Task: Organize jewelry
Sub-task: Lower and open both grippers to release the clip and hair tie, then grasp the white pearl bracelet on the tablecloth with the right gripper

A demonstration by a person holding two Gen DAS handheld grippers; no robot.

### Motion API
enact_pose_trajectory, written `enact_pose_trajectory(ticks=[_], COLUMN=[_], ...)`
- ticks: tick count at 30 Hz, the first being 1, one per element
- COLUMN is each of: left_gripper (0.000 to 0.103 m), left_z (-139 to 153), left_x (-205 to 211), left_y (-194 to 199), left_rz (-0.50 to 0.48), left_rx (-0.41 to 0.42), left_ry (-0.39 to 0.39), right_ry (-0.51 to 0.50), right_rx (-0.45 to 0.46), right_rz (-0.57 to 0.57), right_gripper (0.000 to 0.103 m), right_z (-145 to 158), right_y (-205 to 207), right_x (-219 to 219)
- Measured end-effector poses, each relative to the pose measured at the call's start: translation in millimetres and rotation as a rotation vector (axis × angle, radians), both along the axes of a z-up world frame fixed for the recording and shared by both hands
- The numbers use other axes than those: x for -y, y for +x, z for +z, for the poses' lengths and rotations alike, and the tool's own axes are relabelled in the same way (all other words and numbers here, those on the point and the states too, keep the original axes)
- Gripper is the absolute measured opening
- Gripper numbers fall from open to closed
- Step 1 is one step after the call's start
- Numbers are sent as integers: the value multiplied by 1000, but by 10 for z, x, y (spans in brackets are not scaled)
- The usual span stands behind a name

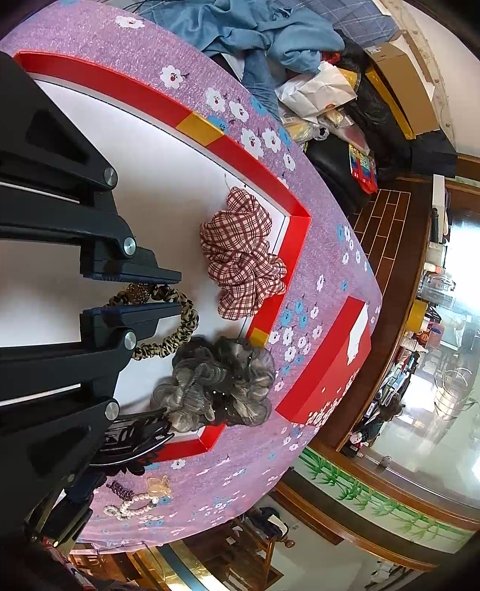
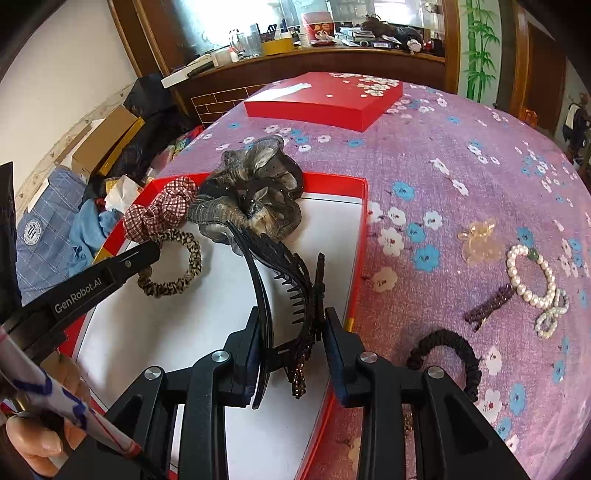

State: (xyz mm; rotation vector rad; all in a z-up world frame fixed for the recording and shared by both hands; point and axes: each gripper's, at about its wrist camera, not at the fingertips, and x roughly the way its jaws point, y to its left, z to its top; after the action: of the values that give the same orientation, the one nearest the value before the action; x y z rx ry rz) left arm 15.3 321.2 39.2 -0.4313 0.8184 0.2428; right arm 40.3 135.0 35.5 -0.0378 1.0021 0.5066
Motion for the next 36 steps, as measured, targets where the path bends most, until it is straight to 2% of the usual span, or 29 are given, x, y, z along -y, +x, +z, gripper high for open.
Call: enact_pose_trajectory(ticks=[5,7,9,10,12,19,25,36], left_gripper=[9,10,15,20,24,24,24,24], left_z=[-25,-30,-33,-28,-2,97,218,373], left_x=[-13,-7,-12,-14,-17,52,267,833], left_y=[19,22,19,13,-17,-124,-210,-188], left_rz=[4,3,7,12,20,16,-13,-95], left_rx=[-13,-19,-22,-19,-6,14,34,36], left_ry=[0,-4,-9,-8,-5,-3,10,48], right_ry=[-16,-16,0,1,6,59,124,211], right_rx=[14,13,9,12,19,32,32,16], right_rz=[17,17,27,28,29,25,-8,-147], right_gripper=[37,45,48,48,49,49,50,50], right_z=[12,20,36,48,76,228,339,414], right_y=[-26,-29,-41,-51,-73,-170,-202,-89], right_x=[-33,-26,-7,4,29,235,598,1438])
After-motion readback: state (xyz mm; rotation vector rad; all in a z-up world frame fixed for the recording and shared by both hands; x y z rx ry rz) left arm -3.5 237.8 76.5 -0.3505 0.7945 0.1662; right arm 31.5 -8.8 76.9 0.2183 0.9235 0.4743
